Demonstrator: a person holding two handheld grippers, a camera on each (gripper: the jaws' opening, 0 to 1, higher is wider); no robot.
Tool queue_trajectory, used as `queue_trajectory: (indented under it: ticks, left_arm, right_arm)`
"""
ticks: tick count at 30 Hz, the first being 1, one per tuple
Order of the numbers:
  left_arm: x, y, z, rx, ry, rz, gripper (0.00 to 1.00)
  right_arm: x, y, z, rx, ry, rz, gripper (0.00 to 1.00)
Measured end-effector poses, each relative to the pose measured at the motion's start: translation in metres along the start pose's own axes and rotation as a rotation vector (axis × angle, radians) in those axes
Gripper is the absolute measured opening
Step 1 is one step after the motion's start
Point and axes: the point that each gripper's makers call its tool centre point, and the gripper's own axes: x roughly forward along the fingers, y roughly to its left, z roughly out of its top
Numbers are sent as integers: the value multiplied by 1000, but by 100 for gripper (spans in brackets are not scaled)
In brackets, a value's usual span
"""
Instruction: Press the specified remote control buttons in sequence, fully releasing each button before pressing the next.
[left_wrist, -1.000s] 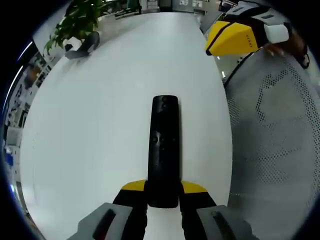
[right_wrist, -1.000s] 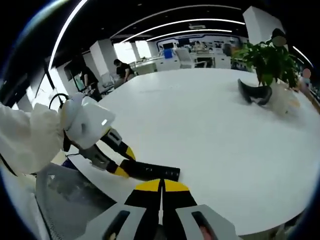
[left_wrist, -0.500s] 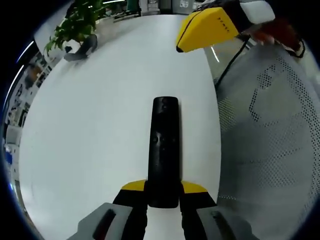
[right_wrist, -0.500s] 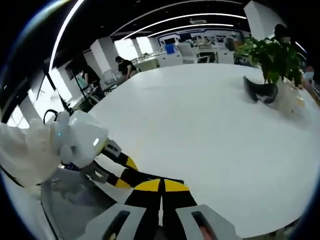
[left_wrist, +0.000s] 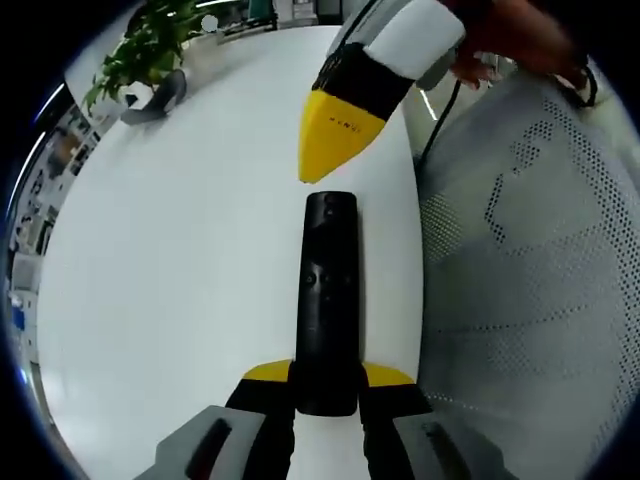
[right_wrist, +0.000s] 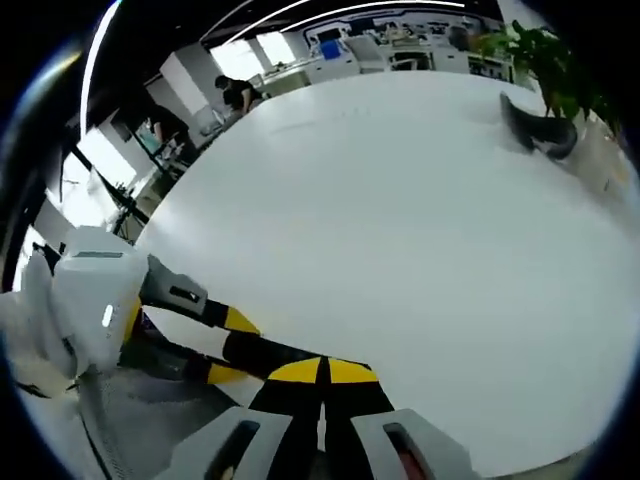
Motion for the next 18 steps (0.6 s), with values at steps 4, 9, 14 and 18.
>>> queue_trajectory:
  ticks: [4, 9, 14, 18]
  left_arm:
    - [0, -5, 0, -6, -23, 1, 23]
    - [1, -13, 2, 1, -24, 4, 23]
    - [1, -17, 3, -17, -39, 7, 23]
    - [1, -19, 3, -26, -54, 8, 23]
  right_arm:
    - [3, -3, -8, 33, 36, -3, 0]
    - [3, -8, -16, 93, 54, 0, 0]
    - [1, -9, -34, 219, 152, 28, 0]
    - [1, -9, -35, 253, 149, 45, 0]
